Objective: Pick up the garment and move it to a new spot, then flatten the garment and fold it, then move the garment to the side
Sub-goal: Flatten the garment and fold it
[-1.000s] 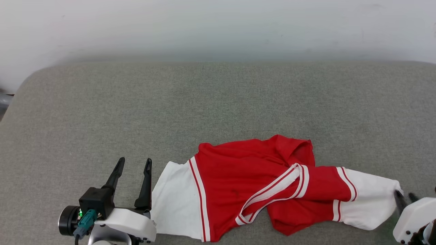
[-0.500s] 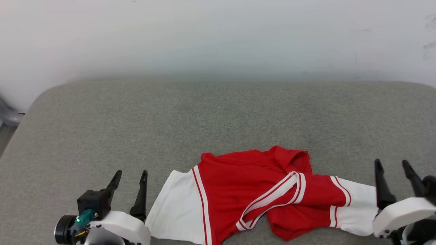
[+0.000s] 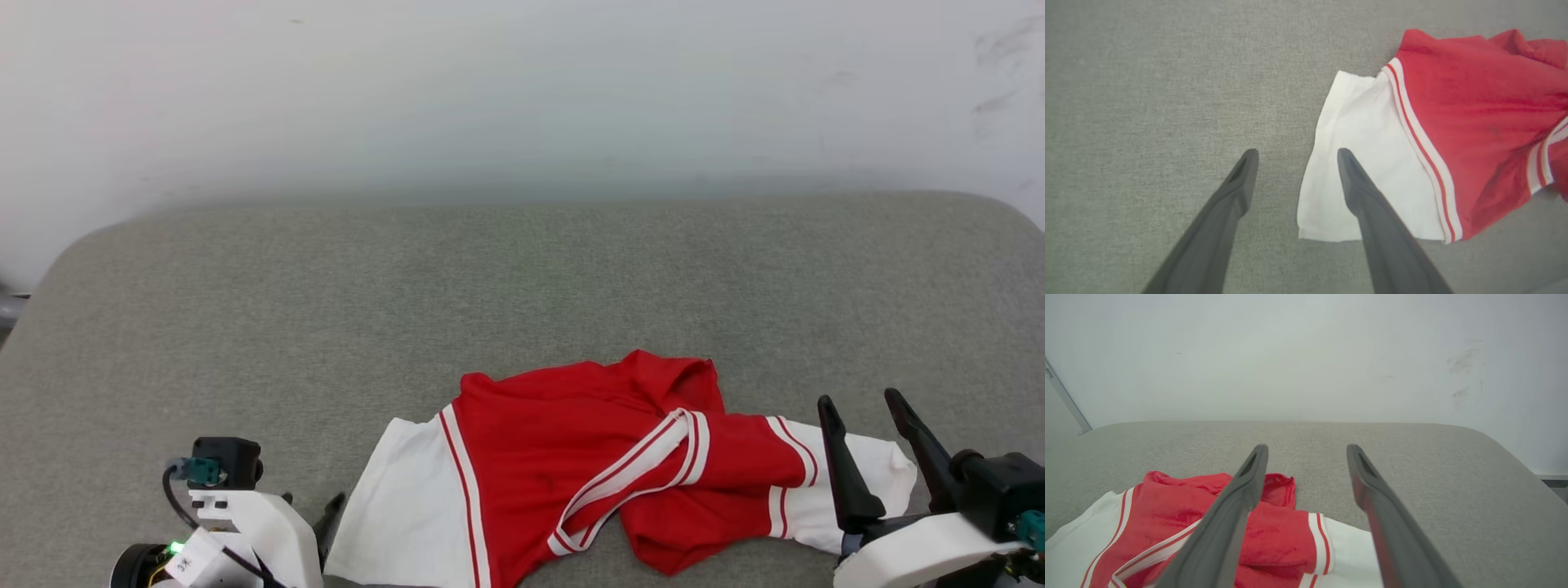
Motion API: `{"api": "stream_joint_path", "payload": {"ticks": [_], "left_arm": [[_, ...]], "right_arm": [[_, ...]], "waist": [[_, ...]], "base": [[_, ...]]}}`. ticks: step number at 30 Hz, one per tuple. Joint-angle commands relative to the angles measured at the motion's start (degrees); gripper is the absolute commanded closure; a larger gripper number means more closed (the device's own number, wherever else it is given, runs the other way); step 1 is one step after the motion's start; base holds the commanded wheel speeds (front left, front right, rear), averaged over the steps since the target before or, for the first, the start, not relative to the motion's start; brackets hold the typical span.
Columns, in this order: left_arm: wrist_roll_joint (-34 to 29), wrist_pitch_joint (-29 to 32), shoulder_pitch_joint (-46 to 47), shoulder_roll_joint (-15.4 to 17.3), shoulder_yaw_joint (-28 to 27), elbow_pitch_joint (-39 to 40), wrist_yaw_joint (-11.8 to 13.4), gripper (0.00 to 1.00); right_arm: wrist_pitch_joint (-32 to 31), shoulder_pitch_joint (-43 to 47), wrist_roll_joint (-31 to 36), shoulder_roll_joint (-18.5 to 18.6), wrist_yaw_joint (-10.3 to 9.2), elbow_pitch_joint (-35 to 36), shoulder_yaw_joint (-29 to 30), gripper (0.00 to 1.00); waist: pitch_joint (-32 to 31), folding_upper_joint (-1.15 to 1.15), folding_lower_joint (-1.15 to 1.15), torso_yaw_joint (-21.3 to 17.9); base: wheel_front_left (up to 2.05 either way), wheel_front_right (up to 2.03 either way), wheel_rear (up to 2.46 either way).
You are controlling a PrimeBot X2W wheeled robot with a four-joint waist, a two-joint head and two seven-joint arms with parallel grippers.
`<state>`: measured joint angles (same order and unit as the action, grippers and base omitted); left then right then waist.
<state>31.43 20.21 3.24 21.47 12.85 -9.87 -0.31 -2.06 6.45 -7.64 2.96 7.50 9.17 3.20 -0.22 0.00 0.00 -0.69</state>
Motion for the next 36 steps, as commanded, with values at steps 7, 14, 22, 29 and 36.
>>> {"api": "stream_joint_path", "payload": {"ticks": [7,14,22,29,36], "left_arm": [[5.44,13.83,1.31,1.64,1.64,-1.47,-1.40,0.00],[6.22,21.47,2.83,1.32,5.50,-6.28,-2.48,0.02],[4.74,22.32,2.83,0.90,7.72,-6.24,-1.83,1.00],[3.38,14.49,1.87,1.66,4.09,-0.69,0.98,1.00],[2.00,9.64,0.38,1.22,2.61,6.34,3.31,1.00]], "right_arm": [[0.43,-0.57,-1.32,-0.11,-0.02,1.96,-1.33,0.00],[0.80,-2.11,-2.32,-0.12,-0.02,0.87,-0.67,0.00],[0.42,-2.81,-4.46,-0.11,-0.02,-1.51,1.42,0.00],[-3.05,-3.55,-9.15,-0.10,-0.02,-8.54,7.83,0.00],[-13.99,-8.48,-10.28,1.60,-0.02,-19.10,15.02,0.00]], "waist": [[3.47,0.00,0.00,-2.68],[6.74,0.00,0.00,-3.96],[6.96,0.00,0.00,-4.65],[6.23,0.00,0.00,-3.82],[6.54,0.00,0.00,-2.36]], "base": [[0.00,0.00,0.00],[0.00,0.00,0.00],[0.00,0.00,0.00],[0.00,0.00,0.00],[0.00,0.00,0.00]]}}
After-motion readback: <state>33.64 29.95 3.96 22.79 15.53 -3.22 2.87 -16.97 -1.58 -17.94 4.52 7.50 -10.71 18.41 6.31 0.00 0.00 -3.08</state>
